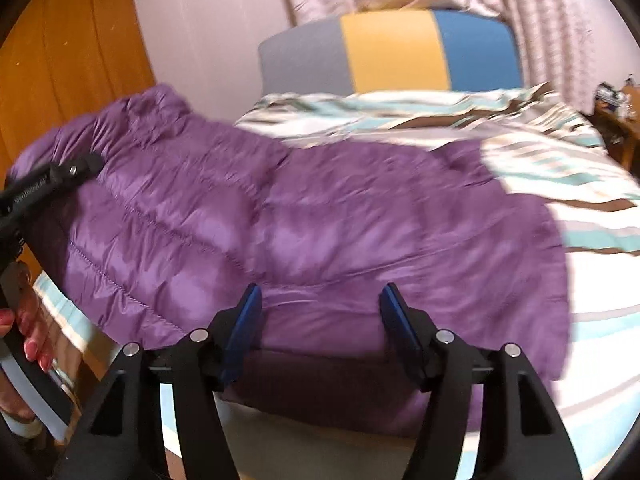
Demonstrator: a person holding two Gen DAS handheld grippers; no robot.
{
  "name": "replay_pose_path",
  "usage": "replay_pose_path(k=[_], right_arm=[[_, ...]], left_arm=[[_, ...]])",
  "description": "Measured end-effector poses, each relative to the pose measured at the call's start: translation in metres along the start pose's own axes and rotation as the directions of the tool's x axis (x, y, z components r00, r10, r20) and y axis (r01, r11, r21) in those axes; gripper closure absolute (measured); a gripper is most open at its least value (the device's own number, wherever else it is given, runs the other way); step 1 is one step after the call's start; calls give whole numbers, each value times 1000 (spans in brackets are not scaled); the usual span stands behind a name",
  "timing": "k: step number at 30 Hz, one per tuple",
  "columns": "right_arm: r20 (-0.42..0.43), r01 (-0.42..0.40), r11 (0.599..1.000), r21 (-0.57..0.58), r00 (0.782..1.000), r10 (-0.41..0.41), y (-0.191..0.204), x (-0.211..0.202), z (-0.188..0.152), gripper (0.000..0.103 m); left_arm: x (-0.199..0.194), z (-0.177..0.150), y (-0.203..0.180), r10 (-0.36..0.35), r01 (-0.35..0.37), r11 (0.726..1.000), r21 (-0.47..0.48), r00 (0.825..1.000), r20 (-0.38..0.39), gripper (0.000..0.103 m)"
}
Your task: Fold large clothes
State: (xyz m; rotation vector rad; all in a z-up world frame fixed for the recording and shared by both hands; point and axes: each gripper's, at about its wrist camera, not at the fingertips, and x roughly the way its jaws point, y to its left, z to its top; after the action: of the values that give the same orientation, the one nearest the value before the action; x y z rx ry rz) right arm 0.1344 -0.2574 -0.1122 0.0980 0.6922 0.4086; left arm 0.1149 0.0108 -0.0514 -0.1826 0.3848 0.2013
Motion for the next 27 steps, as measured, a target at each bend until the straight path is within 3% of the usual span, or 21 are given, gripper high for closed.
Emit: replay_pose_path(k=[6, 10, 14, 19, 27], right_arm=[[28, 144, 974, 172, 988, -151, -62, -32, 0, 38], [18, 264, 929, 259, 960, -278, -103, -51, -7, 37], [6, 337, 891, 306, 935, -356, -126, -65, -14, 36], [-7, 391, 863, 319, 912, -410, -142, -74, -16, 35], [-7, 419, 832, 362, 894, -447, -166, -87, -13, 33]], left_arm=[[-4, 2, -15, 12, -13, 999, 49, 1000, 19, 80], [-6, 4, -27, 12, -15, 996, 93, 999, 33, 80], [-8, 5, -41, 1, -7, 990, 139, 999, 45, 80], [-10, 5, -58, -33, 24, 984, 177, 998, 51, 80], [-11, 2, -90, -87, 71, 963, 259, 995, 50, 80]])
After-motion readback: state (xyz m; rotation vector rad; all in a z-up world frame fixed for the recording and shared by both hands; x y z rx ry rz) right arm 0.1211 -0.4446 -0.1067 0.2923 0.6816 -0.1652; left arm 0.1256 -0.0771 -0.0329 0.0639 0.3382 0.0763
